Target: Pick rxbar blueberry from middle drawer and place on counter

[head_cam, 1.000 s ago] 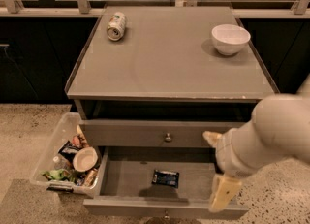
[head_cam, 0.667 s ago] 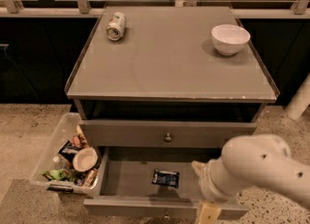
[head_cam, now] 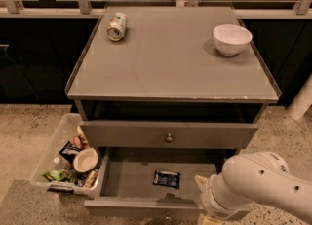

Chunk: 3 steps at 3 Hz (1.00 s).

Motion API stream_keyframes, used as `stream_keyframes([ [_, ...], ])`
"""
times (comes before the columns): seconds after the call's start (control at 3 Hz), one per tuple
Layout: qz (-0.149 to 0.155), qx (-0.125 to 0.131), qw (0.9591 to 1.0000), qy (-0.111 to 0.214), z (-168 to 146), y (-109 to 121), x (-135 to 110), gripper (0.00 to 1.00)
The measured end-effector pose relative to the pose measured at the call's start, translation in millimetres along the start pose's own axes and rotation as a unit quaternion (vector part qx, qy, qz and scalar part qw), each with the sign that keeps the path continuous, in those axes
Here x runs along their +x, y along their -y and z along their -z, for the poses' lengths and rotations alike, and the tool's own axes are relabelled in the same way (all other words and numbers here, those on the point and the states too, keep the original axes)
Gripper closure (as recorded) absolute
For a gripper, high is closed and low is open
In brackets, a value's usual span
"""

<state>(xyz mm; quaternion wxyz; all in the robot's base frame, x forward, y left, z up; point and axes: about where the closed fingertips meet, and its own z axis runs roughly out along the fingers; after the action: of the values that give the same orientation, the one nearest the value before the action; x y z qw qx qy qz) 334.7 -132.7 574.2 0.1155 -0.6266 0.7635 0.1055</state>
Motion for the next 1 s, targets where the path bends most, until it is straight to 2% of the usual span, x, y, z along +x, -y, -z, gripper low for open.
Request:
stream_keyframes([
  [0.33, -0.025, -0.02, 0.9995, 0.007, -12, -2, 13, 0.0],
  [0.67, -0.012, -0.057, 0.9979, 0.03, -53, 15, 6, 0.0],
  [1.0, 0.023, -0.093, 0.9934, 0.063, -104, 30, -25, 0.0],
])
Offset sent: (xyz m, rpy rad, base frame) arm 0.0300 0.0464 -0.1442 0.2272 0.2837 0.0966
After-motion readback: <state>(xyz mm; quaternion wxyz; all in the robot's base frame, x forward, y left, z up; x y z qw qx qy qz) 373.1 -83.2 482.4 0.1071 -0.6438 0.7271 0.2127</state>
